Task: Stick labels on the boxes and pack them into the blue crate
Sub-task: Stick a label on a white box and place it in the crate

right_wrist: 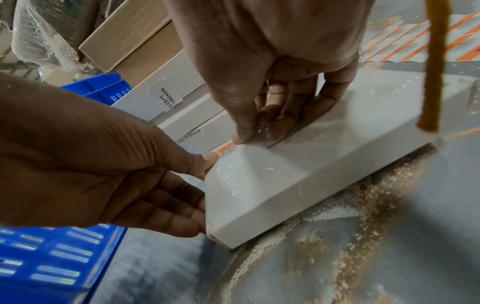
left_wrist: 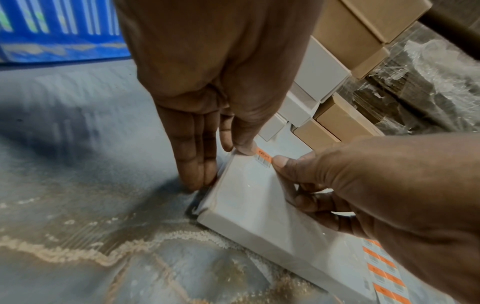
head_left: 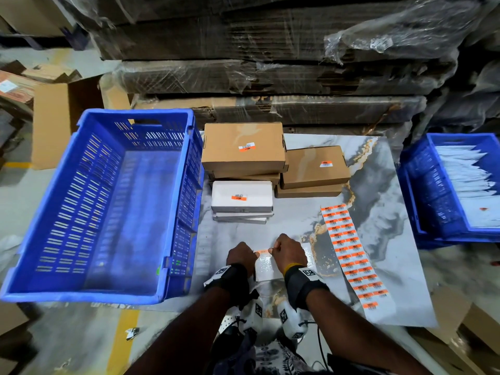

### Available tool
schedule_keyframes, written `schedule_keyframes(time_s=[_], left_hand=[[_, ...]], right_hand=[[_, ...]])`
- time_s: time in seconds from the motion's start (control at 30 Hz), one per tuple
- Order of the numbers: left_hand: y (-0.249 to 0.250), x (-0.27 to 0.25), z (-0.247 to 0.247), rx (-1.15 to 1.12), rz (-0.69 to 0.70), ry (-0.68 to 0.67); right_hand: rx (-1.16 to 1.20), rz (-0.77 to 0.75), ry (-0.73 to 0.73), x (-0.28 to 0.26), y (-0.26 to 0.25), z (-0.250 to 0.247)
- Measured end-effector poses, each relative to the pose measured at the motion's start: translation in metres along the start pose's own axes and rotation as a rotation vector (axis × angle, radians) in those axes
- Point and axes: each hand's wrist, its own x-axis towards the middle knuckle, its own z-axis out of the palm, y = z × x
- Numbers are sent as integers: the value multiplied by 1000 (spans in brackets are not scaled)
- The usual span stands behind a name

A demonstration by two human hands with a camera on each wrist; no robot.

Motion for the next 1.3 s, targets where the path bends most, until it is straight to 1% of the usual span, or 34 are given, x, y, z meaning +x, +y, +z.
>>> schedule_keyframes(time_s=[0.1, 0.3, 0.47, 0.57, 0.7, 0.87, 1.0, 1.03, 1.07, 1.13, 1.2, 1.3], left_hand=[[1, -2, -1, 9, -11, -3], [-2, -1, -1, 2, 5, -28], [-3, -10, -1, -72, -5, 8], [-7, -14, 3, -147, -6, 28], [-7, -15, 5, -102, 15, 47], [-4, -20, 2, -100, 15, 22], [-7, -26, 1, -199, 13, -17], [-9, -29, 3, -215, 7, -14], [-10, -30, 5, -222, 12, 12], [-11, -33, 9, -181, 31, 51], [-9, -40, 11, -164, 47, 44], [-7, -44, 11, -183, 42, 2]], right_hand=[[42, -26, -6, 0, 2, -2], [232, 15, -42, -2, 7, -6], [144, 0, 7, -4, 7, 5], [96, -12, 10, -4, 7, 7], [85, -27, 2, -3, 7, 5], [112, -61, -3, -4, 8, 5], [200, -145, 8, -6, 20, -4], [176, -172, 33, -9, 24, -8], [93, -199, 59, -11, 29, -12], [-161, -252, 47, -16, 38, -18], [-319, -298, -49, -18, 46, -20], [-462, -348, -181, -16, 55, -19]])
